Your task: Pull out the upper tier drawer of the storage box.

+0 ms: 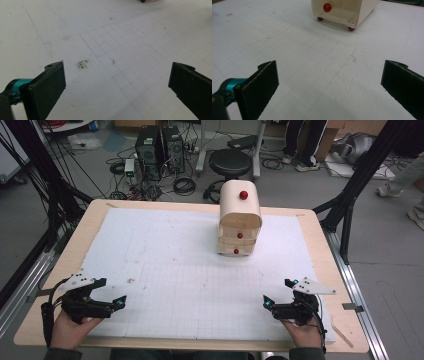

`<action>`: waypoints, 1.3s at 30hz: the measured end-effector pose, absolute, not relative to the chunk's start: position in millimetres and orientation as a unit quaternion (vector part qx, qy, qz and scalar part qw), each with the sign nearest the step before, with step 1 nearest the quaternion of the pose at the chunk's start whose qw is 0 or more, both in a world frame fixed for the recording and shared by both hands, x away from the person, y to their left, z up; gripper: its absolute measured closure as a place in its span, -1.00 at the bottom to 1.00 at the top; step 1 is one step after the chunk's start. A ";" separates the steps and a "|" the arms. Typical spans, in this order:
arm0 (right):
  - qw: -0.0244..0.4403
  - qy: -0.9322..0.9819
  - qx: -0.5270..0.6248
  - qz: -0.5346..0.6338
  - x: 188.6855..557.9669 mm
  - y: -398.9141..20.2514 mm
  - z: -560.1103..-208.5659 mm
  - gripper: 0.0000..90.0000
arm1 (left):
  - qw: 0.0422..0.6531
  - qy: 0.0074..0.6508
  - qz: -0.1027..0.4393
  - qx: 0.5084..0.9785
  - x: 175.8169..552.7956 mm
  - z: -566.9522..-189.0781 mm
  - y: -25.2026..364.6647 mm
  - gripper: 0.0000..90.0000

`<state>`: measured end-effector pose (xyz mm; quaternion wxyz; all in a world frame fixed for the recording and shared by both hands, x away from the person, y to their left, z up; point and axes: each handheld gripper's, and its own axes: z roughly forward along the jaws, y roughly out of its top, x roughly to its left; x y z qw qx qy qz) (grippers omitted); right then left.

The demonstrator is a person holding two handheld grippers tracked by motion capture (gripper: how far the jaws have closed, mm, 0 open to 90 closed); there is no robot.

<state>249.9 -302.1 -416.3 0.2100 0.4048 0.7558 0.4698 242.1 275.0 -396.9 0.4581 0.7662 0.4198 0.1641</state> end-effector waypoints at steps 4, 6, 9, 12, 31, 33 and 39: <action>0.208 0.756 0.407 0.469 250.0 -302.6 -417.2 -0.99 | 0.458 0.421 0.164 0.765 244.3 -398.2 275.4 -0.96; 0.208 0.756 0.407 0.469 249.9 -303.3 -417.3 -0.99 | 0.459 0.422 0.163 0.765 245.2 -398.4 275.0 -0.96; 0.208 0.755 0.408 0.469 250.1 -304.2 -417.6 -0.99 | 0.459 0.421 0.162 0.765 246.1 -398.4 274.6 -0.96; 0.208 0.757 0.407 0.468 251.0 -304.8 -417.8 -0.99 | 0.459 0.421 0.162 0.765 247.3 -398.5 275.4 -0.96; 0.215 0.755 0.395 0.477 251.7 -293.6 -410.6 -0.99 | 0.461 0.420 0.162 0.765 245.6 -399.2 275.3 -0.96; 0.216 0.755 0.392 0.479 252.2 -290.8 -408.9 -0.99 | 0.462 0.419 0.163 0.765 245.8 -399.4 274.6 -0.96; 0.216 0.753 0.390 0.484 252.9 -282.7 -403.8 -0.99 | 0.462 0.417 0.162 0.766 244.3 -399.4 273.9 -0.96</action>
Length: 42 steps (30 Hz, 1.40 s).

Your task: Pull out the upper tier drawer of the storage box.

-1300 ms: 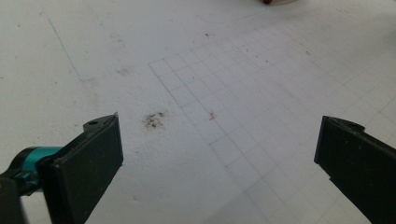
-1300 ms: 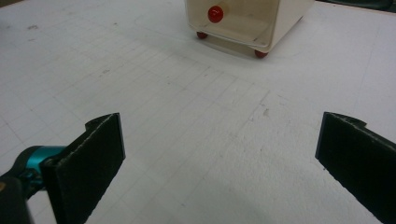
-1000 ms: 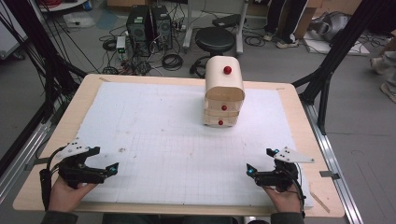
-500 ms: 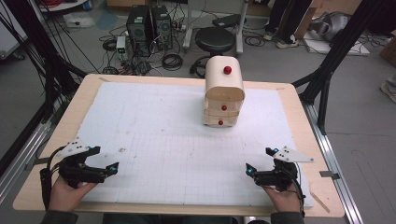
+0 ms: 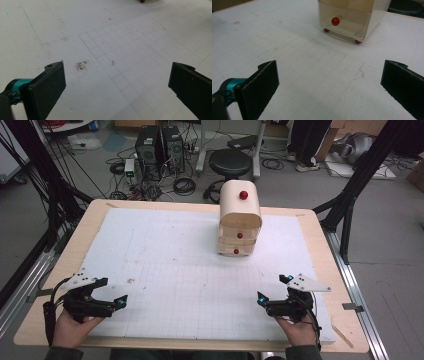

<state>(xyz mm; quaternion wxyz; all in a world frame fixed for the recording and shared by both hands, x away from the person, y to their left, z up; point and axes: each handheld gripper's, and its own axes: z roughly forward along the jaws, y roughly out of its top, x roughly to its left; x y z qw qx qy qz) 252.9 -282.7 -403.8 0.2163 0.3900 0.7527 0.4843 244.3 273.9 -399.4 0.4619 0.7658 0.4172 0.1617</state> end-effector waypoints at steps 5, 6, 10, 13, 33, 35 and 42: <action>0.219 0.752 0.390 0.484 255.4 -275.4 -401.3 -0.99 | 0.464 0.419 0.162 0.763 243.7 -399.7 273.8 -0.96; 0.220 0.751 0.389 0.486 256.7 -271.0 -400.0 -0.99 | 0.464 0.419 0.162 0.763 243.7 -399.8 273.7 -0.96; 0.223 0.751 0.388 0.486 259.9 -263.1 -397.6 -0.99 | 0.464 0.418 0.162 0.764 243.7 -399.9 273.4 -0.96; 0.227 0.747 0.390 0.489 261.7 -258.7 -395.8 -0.99 | 0.465 0.417 0.162 0.764 243.3 -399.6 273.1 -0.96; 0.248 0.727 0.407 0.494 278.6 -228.5 -384.3 -0.98 | 0.467 0.418 0.164 0.762 243.7 -400.1 275.1 -0.96; 0.249 0.726 0.409 0.494 281.1 -225.7 -383.6 -0.99 | 0.468 0.420 0.163 0.760 243.9 -400.6 274.7 -0.96; 0.258 0.719 0.410 0.498 288.0 -214.2 -381.9 -0.99 | 0.468 0.419 0.163 0.761 244.3 -400.5 275.7 -0.96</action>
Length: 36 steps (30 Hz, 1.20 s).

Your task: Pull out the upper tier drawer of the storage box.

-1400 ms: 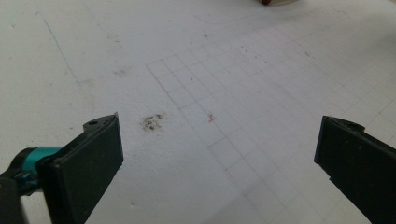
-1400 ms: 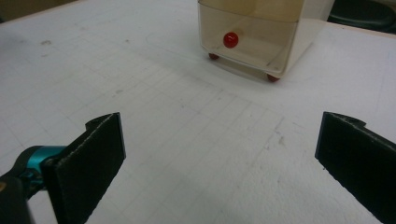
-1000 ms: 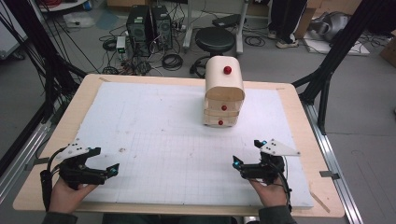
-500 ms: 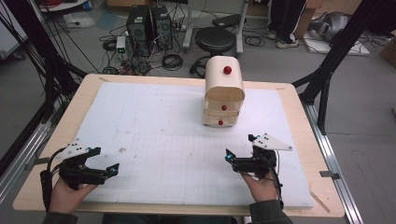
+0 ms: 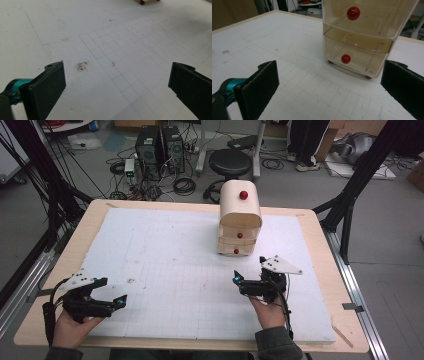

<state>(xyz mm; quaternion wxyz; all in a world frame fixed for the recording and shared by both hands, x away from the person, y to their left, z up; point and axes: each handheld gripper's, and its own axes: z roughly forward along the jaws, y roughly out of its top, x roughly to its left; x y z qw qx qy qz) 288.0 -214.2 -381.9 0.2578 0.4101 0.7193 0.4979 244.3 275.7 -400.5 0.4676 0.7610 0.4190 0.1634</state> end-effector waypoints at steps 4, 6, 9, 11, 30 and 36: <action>0.259 0.717 0.412 0.499 291.2 -208.9 -380.0 -0.98 | 0.468 0.420 0.163 0.760 244.1 -400.3 275.8 -0.96; 0.259 0.718 0.408 0.501 293.7 -205.2 -378.7 -0.99 | 0.469 0.419 0.163 0.760 244.2 -400.3 275.8 -0.96; 0.264 0.715 0.407 0.504 298.6 -198.5 -377.0 -0.98 | 0.469 0.420 0.163 0.760 244.1 -400.1 276.4 -0.96; 0.263 0.713 0.409 0.506 301.3 -195.3 -376.6 -0.98 | 0.468 0.419 0.163 0.761 244.2 -400.0 276.8 -0.96; 0.311 0.670 0.446 0.506 327.7 -175.5 -375.0 -0.83 | 0.470 0.420 0.163 0.759 244.9 -400.6 277.4 -0.96; 0.343 0.652 0.457 0.498 334.6 -172.8 -376.6 -0.52 | 0.470 0.420 0.163 0.759 245.0 -400.5 277.2 -0.96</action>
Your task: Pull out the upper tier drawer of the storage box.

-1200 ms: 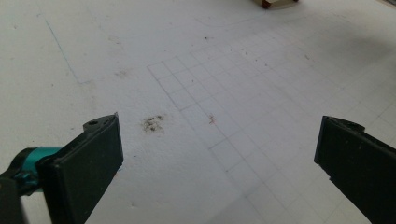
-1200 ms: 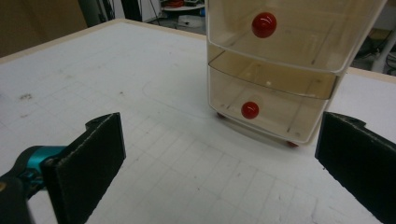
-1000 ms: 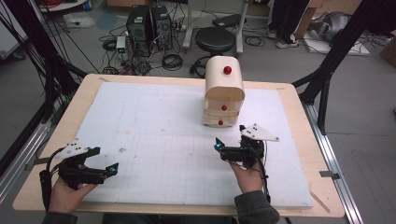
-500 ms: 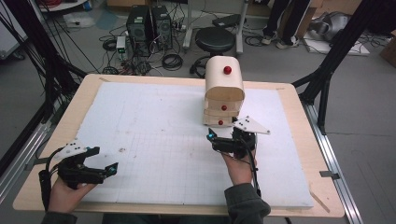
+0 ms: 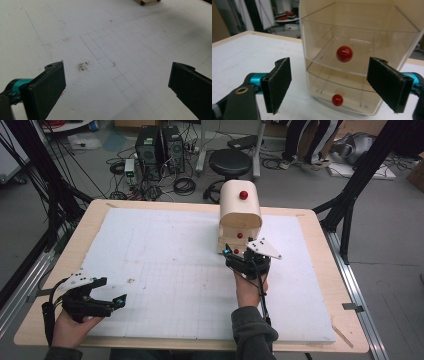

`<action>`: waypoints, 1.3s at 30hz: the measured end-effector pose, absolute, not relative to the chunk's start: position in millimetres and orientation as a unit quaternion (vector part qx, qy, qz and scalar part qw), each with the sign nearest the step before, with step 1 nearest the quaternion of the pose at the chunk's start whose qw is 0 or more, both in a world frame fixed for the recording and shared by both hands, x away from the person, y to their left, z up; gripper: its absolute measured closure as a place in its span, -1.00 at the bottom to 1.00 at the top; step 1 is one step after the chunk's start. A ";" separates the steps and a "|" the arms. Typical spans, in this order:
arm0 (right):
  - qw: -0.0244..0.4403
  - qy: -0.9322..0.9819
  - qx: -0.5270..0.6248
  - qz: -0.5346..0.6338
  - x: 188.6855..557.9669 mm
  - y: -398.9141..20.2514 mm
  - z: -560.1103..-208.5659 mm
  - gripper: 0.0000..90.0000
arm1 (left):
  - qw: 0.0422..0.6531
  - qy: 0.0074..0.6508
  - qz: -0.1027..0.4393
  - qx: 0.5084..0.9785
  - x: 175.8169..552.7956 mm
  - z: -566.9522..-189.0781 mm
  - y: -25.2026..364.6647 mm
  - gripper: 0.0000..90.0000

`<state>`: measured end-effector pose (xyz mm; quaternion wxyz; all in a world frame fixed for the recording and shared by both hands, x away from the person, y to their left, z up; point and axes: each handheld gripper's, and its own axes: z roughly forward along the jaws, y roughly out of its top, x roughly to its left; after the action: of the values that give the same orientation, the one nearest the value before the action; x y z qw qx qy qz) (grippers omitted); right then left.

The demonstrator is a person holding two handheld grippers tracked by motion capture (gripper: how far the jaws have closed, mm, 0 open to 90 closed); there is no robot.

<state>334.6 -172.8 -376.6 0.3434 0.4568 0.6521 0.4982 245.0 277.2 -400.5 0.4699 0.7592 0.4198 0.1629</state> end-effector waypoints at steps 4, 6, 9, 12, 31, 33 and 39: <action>0.357 0.645 0.461 0.494 336.4 -171.4 -376.5 -0.37 | 0.470 0.419 0.161 0.760 245.2 -400.8 276.8 -0.96; 0.367 0.639 0.468 0.487 338.1 -169.4 -376.1 -0.26 | 0.469 0.419 0.161 0.760 245.2 -401.0 276.6 -0.96; 0.377 0.636 0.471 0.481 339.9 -165.7 -375.0 -0.10 | 0.470 0.419 0.161 0.760 245.1 -400.5 276.9 -0.96; 0.390 0.633 0.476 0.470 342.0 -161.8 -374.7 0.07 | 0.471 0.419 0.162 0.759 245.0 -400.3 277.4 -0.96; 0.404 0.633 0.480 0.453 347.7 -162.3 -378.0 0.60 | 0.471 0.419 0.161 0.760 245.6 -401.3 276.6 -0.96; 0.404 0.634 0.479 0.453 347.7 -162.3 -377.9 0.60 | 0.470 0.419 0.160 0.760 245.6 -401.4 276.5 -0.96; 0.398 0.635 0.480 0.456 347.5 -163.8 -377.3 0.62 | 0.470 0.418 0.161 0.760 245.8 -401.2 276.8 -0.96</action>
<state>347.5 -163.8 -377.3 0.3984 0.4799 0.6350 0.4557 245.8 276.8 -401.2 0.4703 0.7602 0.4184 0.1610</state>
